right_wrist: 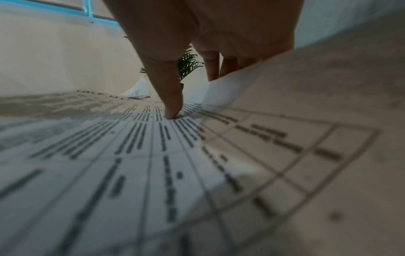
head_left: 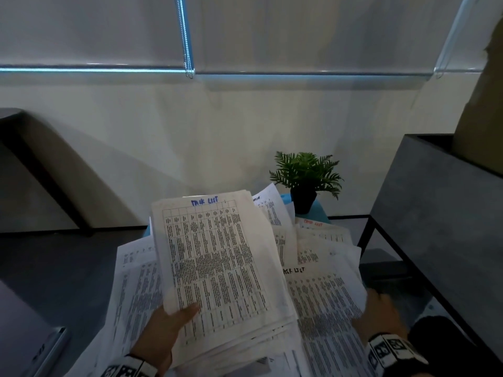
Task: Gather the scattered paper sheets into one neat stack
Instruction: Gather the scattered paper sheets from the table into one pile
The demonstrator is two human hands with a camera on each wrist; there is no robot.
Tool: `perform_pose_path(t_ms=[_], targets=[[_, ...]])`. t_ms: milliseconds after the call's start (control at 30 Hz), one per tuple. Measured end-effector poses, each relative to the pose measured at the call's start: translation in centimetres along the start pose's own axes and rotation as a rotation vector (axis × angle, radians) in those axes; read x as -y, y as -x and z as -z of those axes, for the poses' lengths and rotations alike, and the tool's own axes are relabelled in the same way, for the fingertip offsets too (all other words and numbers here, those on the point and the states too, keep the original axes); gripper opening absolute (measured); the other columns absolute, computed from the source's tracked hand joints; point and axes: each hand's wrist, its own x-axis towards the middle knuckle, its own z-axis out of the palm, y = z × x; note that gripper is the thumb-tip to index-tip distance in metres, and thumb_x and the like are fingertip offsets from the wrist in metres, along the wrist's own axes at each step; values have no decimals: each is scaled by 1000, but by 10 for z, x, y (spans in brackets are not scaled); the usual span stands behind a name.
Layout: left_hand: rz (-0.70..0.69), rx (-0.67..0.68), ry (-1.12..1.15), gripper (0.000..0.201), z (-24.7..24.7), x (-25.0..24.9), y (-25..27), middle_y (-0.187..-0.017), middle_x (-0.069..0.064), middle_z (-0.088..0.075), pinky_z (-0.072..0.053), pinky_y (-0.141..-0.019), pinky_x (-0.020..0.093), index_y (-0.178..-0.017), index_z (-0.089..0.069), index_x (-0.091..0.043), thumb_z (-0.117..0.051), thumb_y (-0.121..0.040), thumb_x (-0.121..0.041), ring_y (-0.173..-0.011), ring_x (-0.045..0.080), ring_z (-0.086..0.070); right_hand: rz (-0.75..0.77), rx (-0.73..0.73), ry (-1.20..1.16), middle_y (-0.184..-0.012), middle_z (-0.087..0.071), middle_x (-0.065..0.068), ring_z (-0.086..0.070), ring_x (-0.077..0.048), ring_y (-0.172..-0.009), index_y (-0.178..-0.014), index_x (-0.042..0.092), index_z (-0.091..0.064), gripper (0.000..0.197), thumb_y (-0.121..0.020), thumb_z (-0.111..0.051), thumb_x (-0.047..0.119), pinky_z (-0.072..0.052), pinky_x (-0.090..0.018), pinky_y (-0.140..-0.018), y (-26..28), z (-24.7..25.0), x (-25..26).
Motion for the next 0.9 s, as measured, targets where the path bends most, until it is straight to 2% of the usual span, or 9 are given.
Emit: perform_pose_path(t_ms=[33, 133, 333, 400, 467, 567, 667, 800, 900], targets=[[-7, -12, -12, 80, 1, 0, 2, -78, -9, -75, -43, -92, 34, -98, -64, -18, -95, -27, -36, -91, 19, -61, 30, -36, 5, -138, -33, -4, -40, -24, -126, -137, 22, -29, 66, -82, -62, 36, -44, -39, -99, 0, -2, -3], [5, -52, -28, 44, 6, 5, 2, -79, -8, -75, -42, -95, 38, -114, -60, -9, -75, -73, -1, -96, 24, -62, 80, -102, 5, -130, -44, -1, -45, -22, -119, -130, 25, -37, 46, -87, -53, 24, -47, -37, -93, 2, -5, -10], [63, -110, -98, 32, 20, 6, 4, -98, 5, -70, -42, -98, 44, -115, -60, -11, -57, -86, 4, -95, 25, -62, 188, -30, -98, -105, -63, -11, -60, -25, -95, -105, 10, -60, 21, -94, -42, 15, -47, -28, -77, 3, 3, -15], [56, -125, -117, 32, 25, 6, 5, -98, 6, -69, -43, -96, 43, -116, -60, -10, -57, -87, 3, -94, 24, -62, 193, 32, -181, -92, -63, -9, -60, -26, -89, -93, 8, -61, 23, -96, -41, 20, -45, -26, -71, 14, 24, -13], [58, -145, -148, 33, 28, 5, 6, -98, 6, -67, -43, -95, 42, -120, -58, -8, -57, -88, 2, -92, 23, -61, 157, 24, -277, -93, -61, -7, -59, -27, -90, -95, 10, -58, 24, -96, -41, 27, -48, -33, -82, 30, 48, -11], [64, -180, -217, 33, 33, 4, 8, -100, 9, -67, -44, -96, 44, -121, -58, -4, -58, -88, 0, -92, 24, -62, 143, -234, -551, -100, -62, -18, -60, -35, -95, -100, 4, -57, 26, -94, -46, 27, -46, -40, -86, 51, 84, -9], [87, -154, -264, 26, 29, 0, 9, -97, 10, -70, -50, -87, 42, -112, -63, -6, -63, -86, -3, -90, 26, -64, 131, -384, -948, -102, -64, -24, -61, -37, -95, -103, 1, -59, 53, -80, -50, 49, -49, -45, -86, 70, 111, 6], [114, -57, -305, 10, 10, -11, 15, -83, 10, -75, -50, -64, 31, -91, -69, -11, -66, -84, -5, -79, 26, -68, 274, -85, -1236, -76, -62, -4, -57, -16, -67, -89, 1, -61, 21, -92, -55, 21, -47, -16, -54, 94, 117, 57], [170, -9, -315, 18, 2, -15, 18, -79, 19, -74, -54, -52, 28, -97, -69, 4, -69, -80, -3, -67, 26, -71, 423, 38, -1092, -82, -66, 2, -62, -17, -79, -87, 9, -66, 16, -92, -55, 21, -49, -21, -69, 95, 80, 96]])
